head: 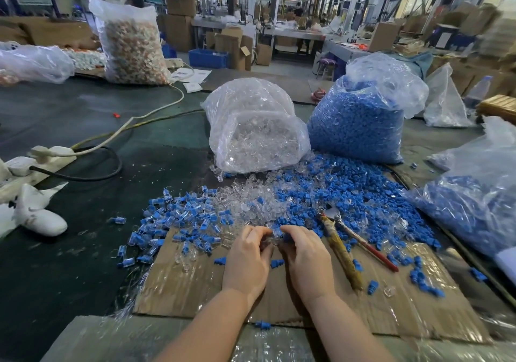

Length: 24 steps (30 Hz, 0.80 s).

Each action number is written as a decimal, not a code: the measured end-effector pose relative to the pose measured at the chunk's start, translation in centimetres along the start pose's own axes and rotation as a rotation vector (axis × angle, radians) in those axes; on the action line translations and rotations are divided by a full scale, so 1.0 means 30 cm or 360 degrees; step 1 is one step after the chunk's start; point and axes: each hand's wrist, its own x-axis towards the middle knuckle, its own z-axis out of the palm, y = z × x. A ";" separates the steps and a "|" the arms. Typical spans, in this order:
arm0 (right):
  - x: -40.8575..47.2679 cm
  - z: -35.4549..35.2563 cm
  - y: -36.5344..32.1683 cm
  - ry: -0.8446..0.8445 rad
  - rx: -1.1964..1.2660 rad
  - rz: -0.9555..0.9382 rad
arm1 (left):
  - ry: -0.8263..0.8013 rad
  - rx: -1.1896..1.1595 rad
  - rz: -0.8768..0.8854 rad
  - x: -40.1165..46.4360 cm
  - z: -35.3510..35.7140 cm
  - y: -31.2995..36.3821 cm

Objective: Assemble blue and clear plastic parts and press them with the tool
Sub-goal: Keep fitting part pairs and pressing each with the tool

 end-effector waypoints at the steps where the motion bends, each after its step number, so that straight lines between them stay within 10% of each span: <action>1: -0.002 0.000 0.002 0.0004 0.0011 0.0014 | -0.0003 0.0002 0.0003 0.000 0.000 0.000; 24: -0.022 -0.027 -0.023 -0.0041 0.0393 -0.0164 | -0.0081 -0.0208 -0.0085 -0.013 -0.020 0.005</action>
